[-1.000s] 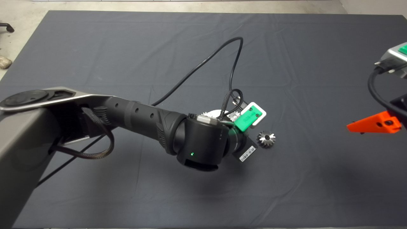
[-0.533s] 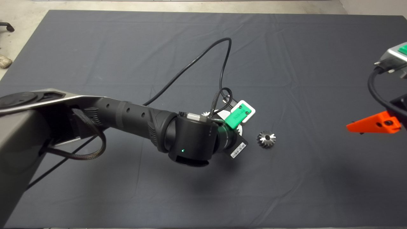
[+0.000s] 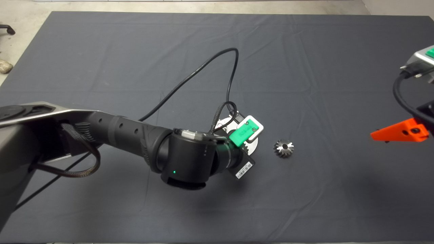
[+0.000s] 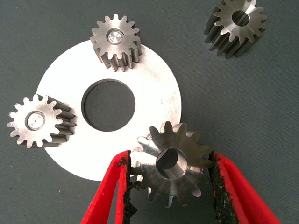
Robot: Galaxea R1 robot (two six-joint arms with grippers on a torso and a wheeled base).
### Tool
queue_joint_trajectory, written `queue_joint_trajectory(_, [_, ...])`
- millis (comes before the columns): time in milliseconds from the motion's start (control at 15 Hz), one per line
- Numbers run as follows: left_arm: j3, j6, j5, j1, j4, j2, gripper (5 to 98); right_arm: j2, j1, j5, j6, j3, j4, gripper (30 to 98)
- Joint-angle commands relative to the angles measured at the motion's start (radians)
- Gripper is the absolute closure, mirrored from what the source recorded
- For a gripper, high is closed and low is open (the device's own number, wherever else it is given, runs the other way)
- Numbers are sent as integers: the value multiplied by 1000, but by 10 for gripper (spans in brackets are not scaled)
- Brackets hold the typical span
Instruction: Remove an incorrectly installed larger gear and replace it with the correct smaller gear
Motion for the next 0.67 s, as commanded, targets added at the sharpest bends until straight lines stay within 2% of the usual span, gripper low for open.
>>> queue_joint_trajectory(0, [15, 5, -9, -9, 21, 13, 692, -1, 19, -53, 7, 4, 29, 317])
queue_joint_trajectory(133, [7, 5, -9, -9, 22, 27, 692, -1, 19, -53, 7, 4, 29, 317])
queue_joint_trajectory(267, [-9, 5, 18, -2, 22, 43, 692, -1, 19, -53, 7, 4, 29, 317])
queue_joint_trajectory(333, [-15, 5, 23, 17, 26, 44, 692, -1, 19, -53, 7, 5, 29, 317])
queue_joint_trajectory(600, [-76, 7, 29, 22, 27, 73, 692, -2, 18, -53, 7, 4, 29, 317])
